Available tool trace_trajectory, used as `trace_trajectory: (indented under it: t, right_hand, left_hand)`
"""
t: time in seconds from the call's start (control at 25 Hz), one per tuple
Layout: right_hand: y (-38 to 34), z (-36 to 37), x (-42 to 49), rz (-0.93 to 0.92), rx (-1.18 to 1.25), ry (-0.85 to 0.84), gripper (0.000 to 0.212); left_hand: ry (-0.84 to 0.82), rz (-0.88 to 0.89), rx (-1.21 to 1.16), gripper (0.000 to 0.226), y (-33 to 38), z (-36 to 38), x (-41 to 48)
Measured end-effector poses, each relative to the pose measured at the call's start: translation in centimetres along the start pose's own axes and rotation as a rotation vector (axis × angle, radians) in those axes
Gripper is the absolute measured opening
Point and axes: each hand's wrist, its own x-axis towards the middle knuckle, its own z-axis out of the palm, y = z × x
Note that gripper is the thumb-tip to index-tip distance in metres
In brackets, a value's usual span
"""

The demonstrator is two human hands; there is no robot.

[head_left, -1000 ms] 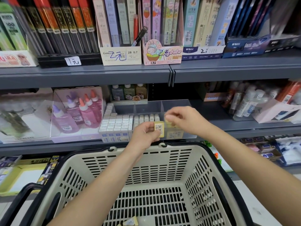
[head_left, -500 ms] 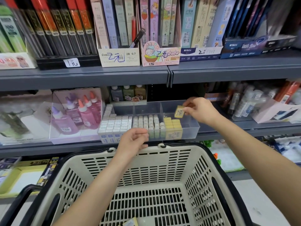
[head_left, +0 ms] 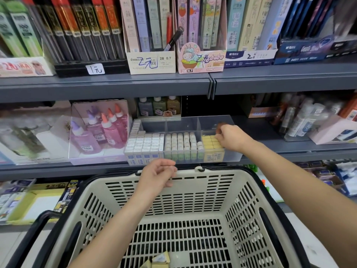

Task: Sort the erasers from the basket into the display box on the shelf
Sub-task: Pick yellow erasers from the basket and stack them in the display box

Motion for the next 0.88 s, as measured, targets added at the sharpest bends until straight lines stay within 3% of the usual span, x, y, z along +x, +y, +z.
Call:
trace_trajectory:
  t: [0.08,0.16,0.24,0.28,0.36,0.48,0.6,0.72,0.88]
  right_hand:
    - [0.0,-0.6,-0.7,-0.012,-0.027,0.005,0.023]
    - [-0.7,-0.7,-2.5,-0.078,-0.005,0.166,0.020]
    - [-2.4,0.4,-5.6,-0.184,0.225,0.305,0.007]
    - [-3.5,1.5,-7.4,-0.216,0.396,0.273,0.004]
    - [-5.8,4.7,-10.4,-0.217,0.614,0.054,0.010]
    - [-7.8,11.3,-13.0,-0.318,0.403,-0.333,0.006]
    - [-9.1,17.2,-14.4,-0.328,0.253,-0.608,0.016]
    - [-10.4,21.4,-15.4,-0.337,0.113,-0.744,0.035]
    - [-11.0,23.8,-16.6,-0.302,-0.025,-0.751,0.068]
  left_hand:
    - [-0.037,-0.002,0.066,0.014,-0.7,-0.3,-0.9]
    - [-0.085,-0.026,0.141,0.014,-1.7,-1.0,-1.8]
    - [-0.117,-0.054,0.214,0.014,-3.1,-1.8,-2.6]
    - [-0.127,-0.062,0.256,0.014,-4.0,-2.2,-3.0]
    - [-0.152,-0.088,0.342,0.012,-5.9,-2.7,-3.9]
    - [-0.253,-0.228,0.513,0.020,-9.5,-3.7,-5.0]
    - [-0.475,-0.540,0.686,0.033,-12.2,-5.3,-5.3]
    - [-0.569,-0.639,0.817,0.045,-14.1,-6.3,-5.2]
    - [-0.673,-0.661,1.003,0.058,-16.5,-6.5,-5.6]
